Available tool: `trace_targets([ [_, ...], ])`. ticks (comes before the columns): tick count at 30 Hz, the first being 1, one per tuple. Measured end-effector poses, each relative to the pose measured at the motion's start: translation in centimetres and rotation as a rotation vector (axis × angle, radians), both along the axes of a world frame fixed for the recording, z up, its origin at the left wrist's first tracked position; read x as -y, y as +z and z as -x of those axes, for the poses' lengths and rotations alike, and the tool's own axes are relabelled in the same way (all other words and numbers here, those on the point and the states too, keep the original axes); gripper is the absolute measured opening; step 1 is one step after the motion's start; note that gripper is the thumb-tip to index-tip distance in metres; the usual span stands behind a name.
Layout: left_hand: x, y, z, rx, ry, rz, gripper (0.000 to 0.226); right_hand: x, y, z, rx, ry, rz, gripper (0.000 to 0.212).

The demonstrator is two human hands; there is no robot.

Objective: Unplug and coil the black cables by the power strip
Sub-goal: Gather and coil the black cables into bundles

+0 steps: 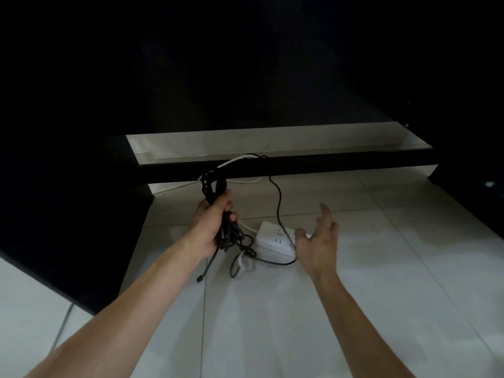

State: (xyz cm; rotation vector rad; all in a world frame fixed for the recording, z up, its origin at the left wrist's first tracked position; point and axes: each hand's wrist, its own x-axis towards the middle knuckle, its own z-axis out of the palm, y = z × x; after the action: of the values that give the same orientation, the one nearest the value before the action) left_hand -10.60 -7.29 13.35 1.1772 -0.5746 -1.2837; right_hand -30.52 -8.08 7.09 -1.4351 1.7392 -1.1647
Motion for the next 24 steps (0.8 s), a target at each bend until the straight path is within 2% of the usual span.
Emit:
trace_targets([
  [2,0.2,0.2,0.3,-0.033,-0.019,0.005,0.030,-1.0,1.0,-1.4,-0.037,0.113,0.200,0.052],
  [4,0.4,0.4,0.3,-0.098,-0.038,0.011,0.032,-1.7,1.8,-3.1,-0.045,0.305,0.239,0.030],
  [5,0.5,0.5,0.3,-0.136,-0.047,0.019,0.034,-2.1,2.1,-3.9,-0.032,0.407,0.201,0.023],
  [8,0.5,1.1,0.1,-0.222,-0.058,0.059,0.037,-2.9,1.9,-5.7,0.045,0.628,-0.090,0.016],
  [10,0.4,1.3,-0.2,-0.264,-0.038,0.075,0.034,-3.1,1.0,-6.2,0.005,0.655,-0.161,0.016],
  [12,0.3,1.5,-0.7,-0.230,0.005,0.067,0.032,-2.9,0.4,-5.8,0.028,0.656,-0.162,0.016],
  [14,0.2,1.4,-1.2,-0.049,0.069,0.038,0.030,-2.3,0.4,-4.7,0.056,0.624,-0.170,0.020],
  [16,0.1,0.9,-1.8,0.198,0.112,0.025,0.029,-1.4,0.2,-3.1,-0.018,0.603,-0.234,0.026],
  [18,0.1,0.5,-2.3,0.425,0.128,0.007,0.027,-0.5,-0.2,-1.6,-0.203,0.555,-0.254,0.031],
  [21,0.0,0.4,-3.1,0.905,0.084,-0.052,0.017,0.7,-1.2,0.9,-0.674,0.410,-0.173,0.026],
  [22,-0.2,0.3,-3.3,1.005,0.046,-0.051,0.013,1.0,-1.3,1.6,-0.771,0.337,-0.151,0.027],
  [24,-0.4,-0.2,-3.7,1.078,-0.031,-0.061,0.017,1.4,-1.5,2.7,-0.767,0.201,-0.102,0.026],
])
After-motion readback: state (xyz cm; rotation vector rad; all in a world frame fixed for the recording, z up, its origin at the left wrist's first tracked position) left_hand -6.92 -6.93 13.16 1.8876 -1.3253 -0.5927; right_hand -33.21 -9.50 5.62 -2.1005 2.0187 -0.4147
